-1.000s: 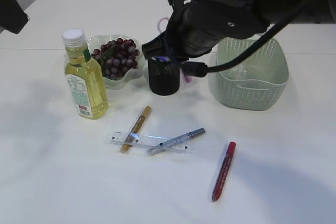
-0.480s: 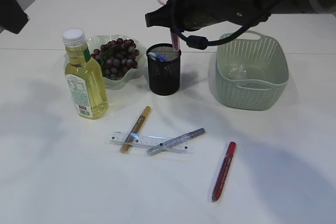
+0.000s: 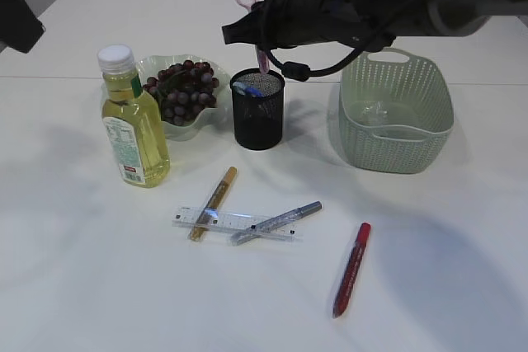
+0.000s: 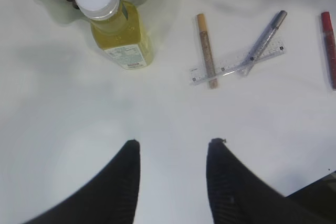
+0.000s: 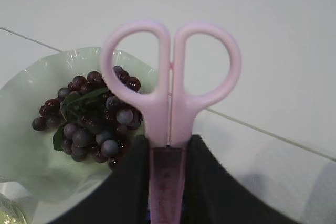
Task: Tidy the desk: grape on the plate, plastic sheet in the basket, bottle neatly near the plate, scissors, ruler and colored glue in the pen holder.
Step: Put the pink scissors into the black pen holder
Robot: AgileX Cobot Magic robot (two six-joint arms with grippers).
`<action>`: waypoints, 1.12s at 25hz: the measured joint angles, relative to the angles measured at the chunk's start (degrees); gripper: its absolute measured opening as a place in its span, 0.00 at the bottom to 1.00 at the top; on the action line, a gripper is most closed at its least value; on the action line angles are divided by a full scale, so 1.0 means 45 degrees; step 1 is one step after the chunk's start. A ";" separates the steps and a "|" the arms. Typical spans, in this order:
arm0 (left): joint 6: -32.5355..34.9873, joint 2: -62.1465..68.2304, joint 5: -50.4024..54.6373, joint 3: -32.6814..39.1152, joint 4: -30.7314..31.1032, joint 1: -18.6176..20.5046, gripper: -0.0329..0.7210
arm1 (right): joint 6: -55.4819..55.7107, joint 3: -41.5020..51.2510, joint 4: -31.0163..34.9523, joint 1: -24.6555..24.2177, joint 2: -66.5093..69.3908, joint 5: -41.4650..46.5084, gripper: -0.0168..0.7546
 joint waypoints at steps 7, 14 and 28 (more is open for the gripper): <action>0.0000 0.0000 0.0000 0.0000 0.0278 0.0000 0.45 | 0.0000 -0.1102 -0.0595 -0.0060 0.0872 -0.0048 0.23; 0.0000 0.0000 0.0000 0.0000 0.0501 0.0000 0.45 | 0.0000 -0.1507 -0.1349 -0.0087 0.1314 -0.0209 0.23; 0.0000 0.0000 0.0000 0.0000 0.0574 0.0000 0.45 | 0.0229 -0.1694 -0.1596 -0.0279 0.2086 -0.0256 0.23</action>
